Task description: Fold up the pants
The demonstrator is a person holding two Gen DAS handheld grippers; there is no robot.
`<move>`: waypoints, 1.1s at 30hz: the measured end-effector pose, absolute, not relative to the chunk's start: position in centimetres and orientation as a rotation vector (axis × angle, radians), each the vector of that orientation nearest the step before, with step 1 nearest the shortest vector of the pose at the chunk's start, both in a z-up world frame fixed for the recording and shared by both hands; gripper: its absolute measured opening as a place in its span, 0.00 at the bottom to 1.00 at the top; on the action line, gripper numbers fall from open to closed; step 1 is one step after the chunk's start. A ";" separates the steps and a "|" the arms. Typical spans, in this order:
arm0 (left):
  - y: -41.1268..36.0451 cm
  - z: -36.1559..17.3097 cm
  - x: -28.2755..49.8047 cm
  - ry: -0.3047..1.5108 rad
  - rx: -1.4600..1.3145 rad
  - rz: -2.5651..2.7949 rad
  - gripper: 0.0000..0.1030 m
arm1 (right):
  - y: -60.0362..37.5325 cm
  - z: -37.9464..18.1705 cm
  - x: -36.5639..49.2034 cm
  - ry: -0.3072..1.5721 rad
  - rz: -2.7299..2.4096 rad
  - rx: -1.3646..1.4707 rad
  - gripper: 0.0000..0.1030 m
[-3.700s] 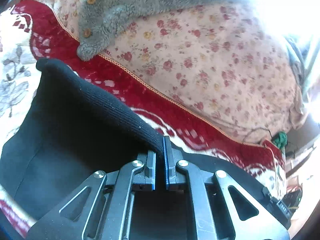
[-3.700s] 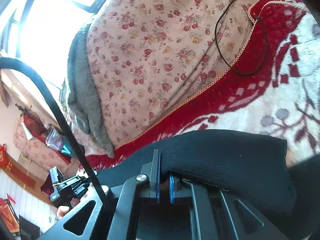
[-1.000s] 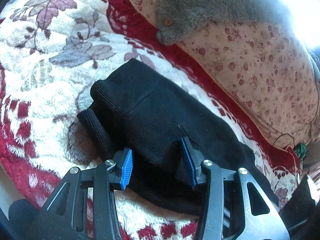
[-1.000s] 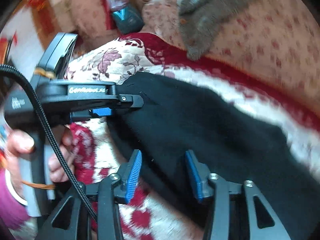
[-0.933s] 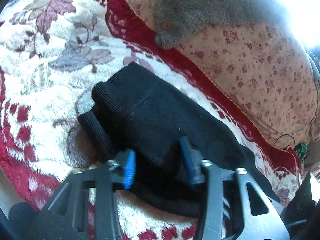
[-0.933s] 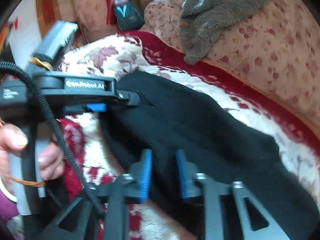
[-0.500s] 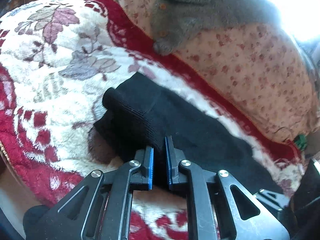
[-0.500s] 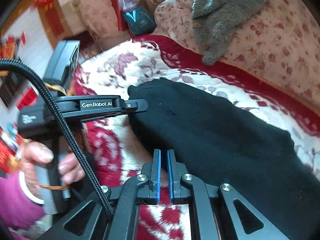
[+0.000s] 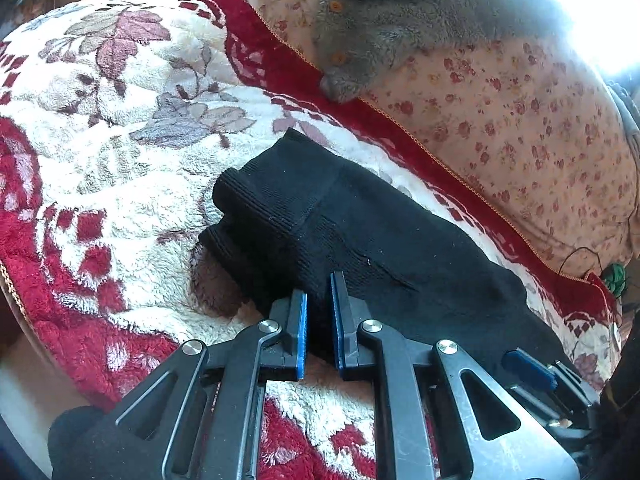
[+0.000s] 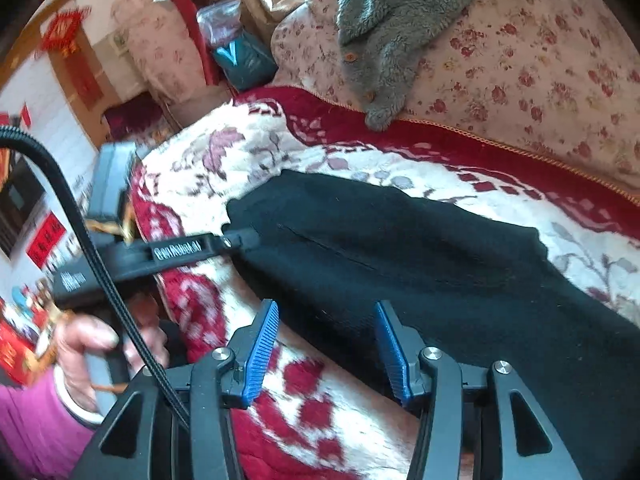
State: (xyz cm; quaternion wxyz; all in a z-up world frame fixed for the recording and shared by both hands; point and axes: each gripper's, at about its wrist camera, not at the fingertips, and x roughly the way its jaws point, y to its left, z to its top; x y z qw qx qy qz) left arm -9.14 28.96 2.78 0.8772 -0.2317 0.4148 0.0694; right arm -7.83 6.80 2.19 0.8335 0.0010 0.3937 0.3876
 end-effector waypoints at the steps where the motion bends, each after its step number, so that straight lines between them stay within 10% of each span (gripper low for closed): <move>1: 28.9 2.8 -9.1 0.864 -0.480 0.147 0.09 | 7.2 1.8 -7.8 0.840 0.805 -0.045 0.46; 4: 29.0 2.9 -9.1 0.866 -0.477 0.149 0.09 | 8.5 0.2 -7.5 0.858 0.768 -0.164 0.41; 7: 29.1 3.2 -9.1 0.864 -0.475 0.147 0.09 | 8.4 0.0 -7.1 0.835 0.729 -0.170 0.10; 11: 29.2 3.3 -9.6 0.852 -0.456 0.158 0.09 | 7.8 1.1 -7.8 0.837 0.782 -0.127 0.09; 16: 28.3 2.2 -9.4 0.864 -0.395 0.190 0.12 | 8.1 -0.7 -7.3 0.902 0.783 -0.088 0.12; 19: 27.7 2.9 -9.7 0.861 -0.338 0.206 0.17 | 7.2 -0.1 -7.4 0.938 0.850 0.003 0.38; 33: 23.2 6.3 -10.7 0.810 -0.252 0.167 0.26 | -3.6 2.4 -8.1 0.871 0.629 0.201 0.50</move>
